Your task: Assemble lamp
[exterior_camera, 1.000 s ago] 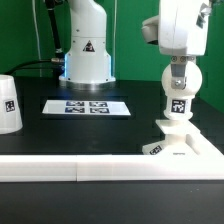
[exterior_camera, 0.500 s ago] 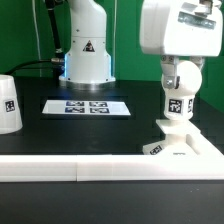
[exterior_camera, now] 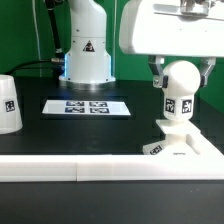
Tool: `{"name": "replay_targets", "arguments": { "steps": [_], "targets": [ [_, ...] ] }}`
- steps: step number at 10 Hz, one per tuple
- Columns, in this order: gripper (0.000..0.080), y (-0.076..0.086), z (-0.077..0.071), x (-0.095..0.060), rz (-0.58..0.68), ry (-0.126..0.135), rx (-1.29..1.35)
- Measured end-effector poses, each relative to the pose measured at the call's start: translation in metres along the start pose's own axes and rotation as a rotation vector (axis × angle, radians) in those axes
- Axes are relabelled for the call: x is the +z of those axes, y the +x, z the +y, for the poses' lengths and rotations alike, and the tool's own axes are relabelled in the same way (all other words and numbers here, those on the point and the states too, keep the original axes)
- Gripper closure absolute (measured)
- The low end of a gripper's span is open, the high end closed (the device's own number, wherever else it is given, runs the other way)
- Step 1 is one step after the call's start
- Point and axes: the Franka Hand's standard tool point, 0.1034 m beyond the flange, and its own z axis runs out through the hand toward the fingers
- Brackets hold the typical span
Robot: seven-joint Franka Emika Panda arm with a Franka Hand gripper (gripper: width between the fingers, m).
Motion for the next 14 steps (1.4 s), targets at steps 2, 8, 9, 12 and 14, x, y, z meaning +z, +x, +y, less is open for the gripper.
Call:
{"name": "replay_targets", "arguments": {
  "steps": [2, 8, 9, 12, 14],
  "targets": [
    [0.0220, 0.0000, 0.0003, 0.0000, 0.000, 0.000, 0.138],
    [0.0220, -0.0030, 0.0013, 0.0006, -0.021, -0.004, 0.625],
    [0.0220, -0.0029, 0.0020, 0.0005, -0.036, -0.003, 0.690],
    [0.0220, -0.0055, 0.0008, 0.0007, -0.070, 0.001, 0.931],
    [0.0220, -0.0068, -0.0035, 0.0011, -0.084, 0.000, 1.106]
  ]
}}
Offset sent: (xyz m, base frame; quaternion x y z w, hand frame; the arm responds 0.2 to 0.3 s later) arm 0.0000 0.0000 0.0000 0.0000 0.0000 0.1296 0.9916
